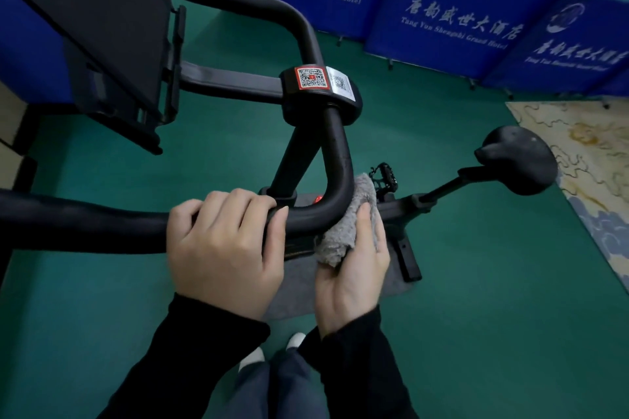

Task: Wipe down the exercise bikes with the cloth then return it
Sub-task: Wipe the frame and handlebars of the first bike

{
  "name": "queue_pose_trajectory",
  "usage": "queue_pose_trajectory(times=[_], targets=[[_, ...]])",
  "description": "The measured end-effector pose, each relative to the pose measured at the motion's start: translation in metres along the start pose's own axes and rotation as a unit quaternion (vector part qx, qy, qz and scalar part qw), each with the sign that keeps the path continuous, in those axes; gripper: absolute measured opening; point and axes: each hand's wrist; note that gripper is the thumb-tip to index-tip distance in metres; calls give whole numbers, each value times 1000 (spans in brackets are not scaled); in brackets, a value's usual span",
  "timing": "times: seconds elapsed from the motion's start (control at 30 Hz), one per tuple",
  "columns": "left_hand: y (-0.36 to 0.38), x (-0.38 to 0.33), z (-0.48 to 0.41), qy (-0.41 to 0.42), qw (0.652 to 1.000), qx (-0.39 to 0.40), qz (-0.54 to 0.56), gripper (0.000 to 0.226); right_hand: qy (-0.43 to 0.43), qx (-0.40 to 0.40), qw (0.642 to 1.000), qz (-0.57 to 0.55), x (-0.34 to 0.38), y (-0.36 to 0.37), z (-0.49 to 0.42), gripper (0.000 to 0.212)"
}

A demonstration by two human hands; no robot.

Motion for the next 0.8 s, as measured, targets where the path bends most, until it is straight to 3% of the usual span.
queue_pose_trajectory(times=[0.2, 0.43, 0.63, 0.8], targets=[[0, 2, 3, 15, 1000, -3, -1, 27, 77, 20, 996, -34, -3, -2, 5, 31], [3, 3, 1, 20, 1000, -8, -6, 27, 250, 106, 959, -82, 6, -8, -12, 35], [3, 2, 0, 7, 1000, -19, -20, 26, 223, 148, 963, 38, 12, -29, -17, 33], [6, -17, -6, -61, 998, -22, -27, 23, 136, 137, 973, 124, 28, -27, -41, 28]])
Point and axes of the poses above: each hand's wrist, its own z-axis away from the middle knuckle, its own y-axis out of the palm, x = y × z, and after that the axes turned 1 degree about y, right-handed
